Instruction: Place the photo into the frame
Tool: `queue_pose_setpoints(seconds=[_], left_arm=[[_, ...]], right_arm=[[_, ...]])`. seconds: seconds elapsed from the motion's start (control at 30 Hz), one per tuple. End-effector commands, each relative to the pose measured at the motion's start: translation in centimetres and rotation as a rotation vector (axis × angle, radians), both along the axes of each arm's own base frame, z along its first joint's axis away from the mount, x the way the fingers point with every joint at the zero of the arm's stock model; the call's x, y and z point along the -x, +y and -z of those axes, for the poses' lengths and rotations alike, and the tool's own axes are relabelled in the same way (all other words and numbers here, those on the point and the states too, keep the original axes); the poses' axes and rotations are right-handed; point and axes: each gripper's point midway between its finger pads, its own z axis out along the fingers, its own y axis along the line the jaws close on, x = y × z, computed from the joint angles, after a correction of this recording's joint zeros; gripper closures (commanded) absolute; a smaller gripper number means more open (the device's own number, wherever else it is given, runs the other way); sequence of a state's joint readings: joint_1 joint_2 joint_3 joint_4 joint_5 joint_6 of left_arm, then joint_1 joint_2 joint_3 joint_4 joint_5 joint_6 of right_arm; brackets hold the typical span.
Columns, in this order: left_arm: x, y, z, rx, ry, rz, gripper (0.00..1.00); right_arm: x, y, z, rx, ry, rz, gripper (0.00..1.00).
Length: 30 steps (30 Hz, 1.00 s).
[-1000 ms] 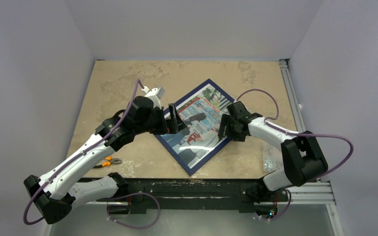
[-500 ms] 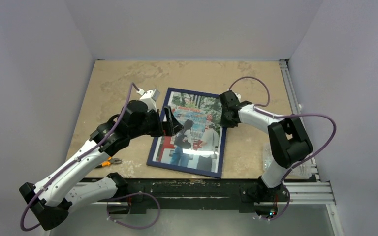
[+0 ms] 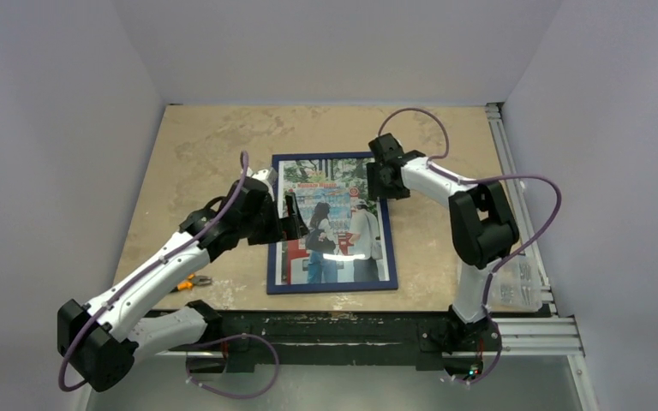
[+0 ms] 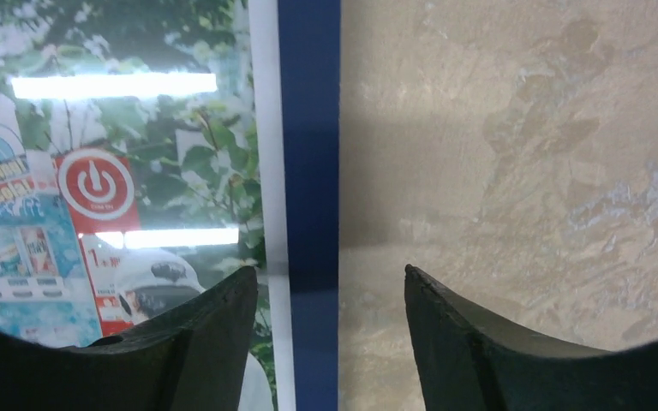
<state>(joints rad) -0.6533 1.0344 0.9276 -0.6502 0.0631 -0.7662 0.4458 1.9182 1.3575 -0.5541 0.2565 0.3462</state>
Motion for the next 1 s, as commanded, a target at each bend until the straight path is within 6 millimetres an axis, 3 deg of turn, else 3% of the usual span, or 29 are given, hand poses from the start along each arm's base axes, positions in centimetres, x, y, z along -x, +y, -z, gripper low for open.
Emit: queue_pose_setpoints(seconds=[0.0,0.2,0.33,0.47,0.67,0.87,0.97], left_arm=[[0.0,3.0,4.8,-0.072,0.121,-0.106,0.0],[-0.7,6.0,10.2,-0.083,0.22,-0.23,0.0],[-2.3,5.3,11.1,-0.016,0.201,-0.214,0.0],[-4.6,3.4,10.7,0.045,0.171,-0.139,0.0],[-7.6,0.6,11.1,0.113,0.187,-0.071,0.01],[-9.9,-0.6,10.6,0.138,0.177,-0.061,0.02],[-10.9,-0.9,10.4,0.118,0.177,-0.045,0.02]], right_arm=[[2.0,-0.3,-1.9,-0.114,0.017,0.019,0.37],[6.8,0.0,-0.5,-0.36,0.097,0.052,0.32],[9.5,1.0,0.3,-0.517,0.145,0.065,0.29],[10.5,2.3,1.2,-0.61,0.171,0.067,0.28],[9.4,3.4,1.8,-0.659,0.185,0.071,0.28],[6.1,3.8,-0.1,-0.655,0.146,0.055,0.28],[5.4,3.9,-0.8,-0.657,0.137,0.054,0.28]])
